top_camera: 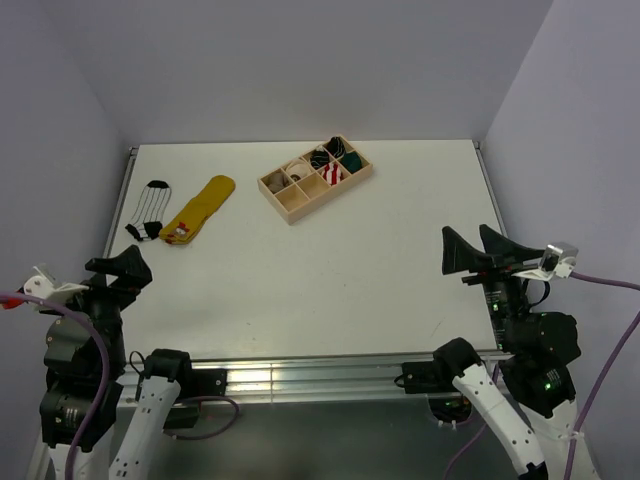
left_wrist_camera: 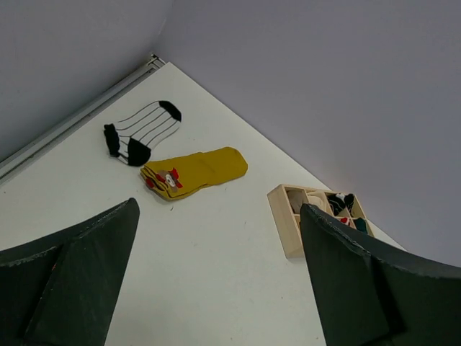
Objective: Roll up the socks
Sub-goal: Move the sock to the center of the board.
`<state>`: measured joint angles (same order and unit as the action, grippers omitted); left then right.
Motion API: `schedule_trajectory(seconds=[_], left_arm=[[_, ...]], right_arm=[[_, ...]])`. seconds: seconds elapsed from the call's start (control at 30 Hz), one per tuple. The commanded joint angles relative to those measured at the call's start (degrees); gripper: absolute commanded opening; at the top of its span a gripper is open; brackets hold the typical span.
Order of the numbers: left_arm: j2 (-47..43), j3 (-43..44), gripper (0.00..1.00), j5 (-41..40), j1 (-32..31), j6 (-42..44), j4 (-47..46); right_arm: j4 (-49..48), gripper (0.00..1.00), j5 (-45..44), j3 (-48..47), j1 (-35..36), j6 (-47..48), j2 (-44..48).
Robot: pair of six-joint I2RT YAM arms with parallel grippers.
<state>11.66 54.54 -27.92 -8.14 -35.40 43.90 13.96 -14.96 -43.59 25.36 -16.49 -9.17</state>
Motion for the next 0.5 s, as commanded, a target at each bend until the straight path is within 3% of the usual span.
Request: schedule_trajectory(seconds=[0.0, 0.2, 0.47], left_arm=[[2.05, -0.49, 0.99, -0.2, -0.12, 0.5, -4.96], [7.05, -2.42, 0.99, 0.32, -0.12, 0.68, -8.48], [27.51, -4.88, 0.99, 10.59, -0.12, -4.84, -13.21]], right_arm=[[-3.85, 1.0, 0.98, 0.52, 1.09, -0.29, 0.29], [-4.81, 1.0, 4.5, 2.37, 1.44, -2.58, -2.08], [-5.52, 1.0, 13.44, 4.48, 1.53, -5.92, -8.83]])
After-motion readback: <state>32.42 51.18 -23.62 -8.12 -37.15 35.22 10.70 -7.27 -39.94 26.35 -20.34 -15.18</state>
